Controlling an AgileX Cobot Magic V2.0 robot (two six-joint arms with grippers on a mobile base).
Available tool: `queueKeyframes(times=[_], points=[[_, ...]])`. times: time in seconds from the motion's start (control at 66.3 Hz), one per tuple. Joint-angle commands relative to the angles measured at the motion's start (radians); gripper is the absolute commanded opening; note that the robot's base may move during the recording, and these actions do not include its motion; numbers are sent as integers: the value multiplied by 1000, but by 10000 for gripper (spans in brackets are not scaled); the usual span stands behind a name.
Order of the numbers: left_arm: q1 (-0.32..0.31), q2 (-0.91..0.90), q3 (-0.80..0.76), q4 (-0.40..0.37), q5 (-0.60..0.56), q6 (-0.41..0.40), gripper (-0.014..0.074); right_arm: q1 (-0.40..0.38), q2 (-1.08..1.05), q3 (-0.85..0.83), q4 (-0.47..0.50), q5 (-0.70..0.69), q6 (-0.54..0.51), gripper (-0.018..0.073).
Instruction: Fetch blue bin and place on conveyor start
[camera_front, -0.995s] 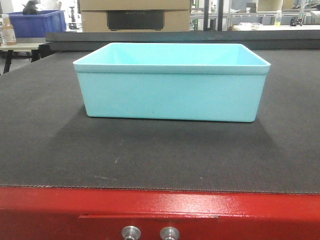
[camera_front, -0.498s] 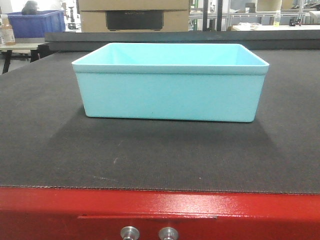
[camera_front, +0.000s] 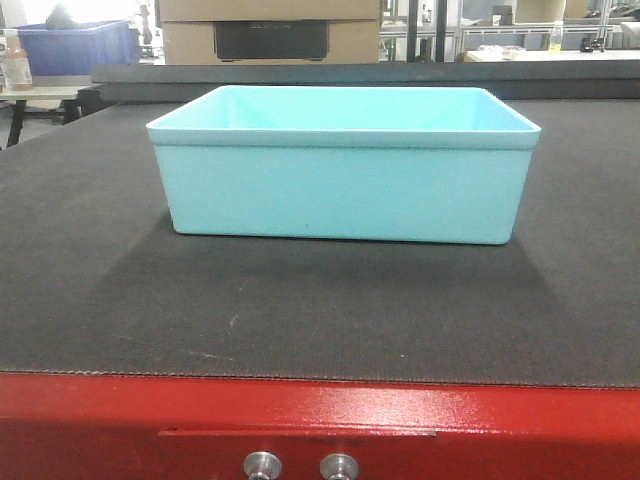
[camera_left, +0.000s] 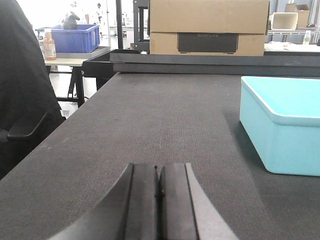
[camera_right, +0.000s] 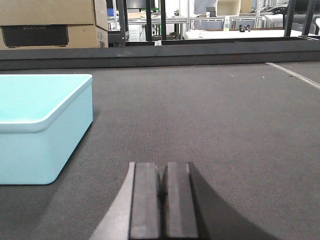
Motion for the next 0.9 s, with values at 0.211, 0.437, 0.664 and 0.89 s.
queueKeyframes(times=[0.211,0.437,0.664,0.89], points=[[-1,-5,-2,-6,-25,0,-111,-6,-4,0,-8,-18,-9,-162],[-1,-5,-2,-6,-25,0,-111,-6,-4,0,-8,-18,-9,-162],[-1,-5,-2,-6,-25,0,-111,-6,-4,0,-8,-18,-9,-162],[-1,-5,-2,-6,-25,0,-111,-6,-4,0,-8,-18,-9,-162]])
